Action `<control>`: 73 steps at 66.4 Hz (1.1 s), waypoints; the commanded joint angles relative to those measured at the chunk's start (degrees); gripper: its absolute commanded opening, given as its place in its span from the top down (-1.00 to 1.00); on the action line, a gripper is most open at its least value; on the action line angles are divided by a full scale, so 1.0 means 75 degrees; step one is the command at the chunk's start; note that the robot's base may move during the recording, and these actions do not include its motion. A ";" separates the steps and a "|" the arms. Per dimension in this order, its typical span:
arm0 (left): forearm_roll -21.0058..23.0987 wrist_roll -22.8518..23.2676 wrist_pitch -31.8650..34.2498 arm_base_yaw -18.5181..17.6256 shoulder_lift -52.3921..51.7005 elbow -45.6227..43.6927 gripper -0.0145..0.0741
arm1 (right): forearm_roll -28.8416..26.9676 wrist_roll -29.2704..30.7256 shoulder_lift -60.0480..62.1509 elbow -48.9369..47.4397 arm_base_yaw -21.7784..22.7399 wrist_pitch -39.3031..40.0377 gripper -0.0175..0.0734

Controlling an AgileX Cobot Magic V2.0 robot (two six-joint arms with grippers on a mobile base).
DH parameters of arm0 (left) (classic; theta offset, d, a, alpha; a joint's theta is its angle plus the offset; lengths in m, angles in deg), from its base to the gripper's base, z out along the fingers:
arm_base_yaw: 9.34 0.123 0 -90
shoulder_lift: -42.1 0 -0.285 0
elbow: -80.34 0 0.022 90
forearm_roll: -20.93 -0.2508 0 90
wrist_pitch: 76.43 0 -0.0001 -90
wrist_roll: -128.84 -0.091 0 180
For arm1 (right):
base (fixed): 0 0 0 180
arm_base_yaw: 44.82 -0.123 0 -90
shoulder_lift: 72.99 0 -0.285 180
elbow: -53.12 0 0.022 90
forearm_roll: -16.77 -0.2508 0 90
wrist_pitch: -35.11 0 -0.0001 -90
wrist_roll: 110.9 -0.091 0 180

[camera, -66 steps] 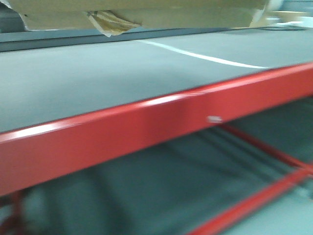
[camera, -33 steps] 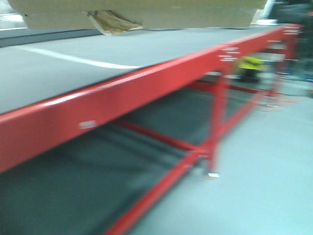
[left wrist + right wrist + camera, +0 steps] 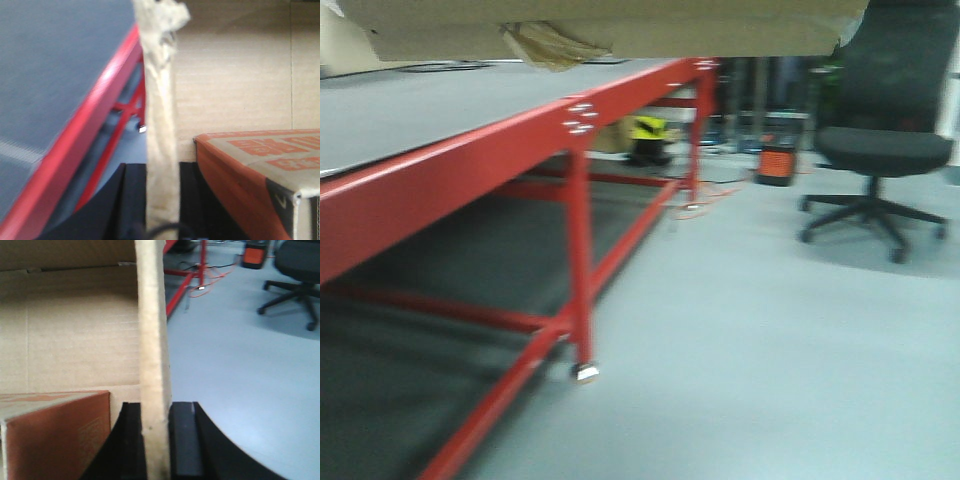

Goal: Stack two boxes on right shelf middle
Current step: 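Carry the boxes with both grippers while driving past the red bench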

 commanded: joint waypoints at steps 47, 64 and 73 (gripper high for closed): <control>-0.0219 0.0006 0.0125 0.0054 -0.0064 -0.0094 0.92 | 0.0352 -0.0058 0.0124 -0.0096 0.0062 0.0358 0.95; -0.0282 0.0006 0.0125 0.0054 -0.0064 -0.0094 0.92 | 0.0352 -0.0058 0.0124 -0.0096 0.0062 0.0358 0.95; -0.0282 0.0006 0.0125 0.0054 -0.0064 -0.0094 0.92 | 0.0352 -0.0058 0.0124 -0.0096 0.0062 0.0358 0.95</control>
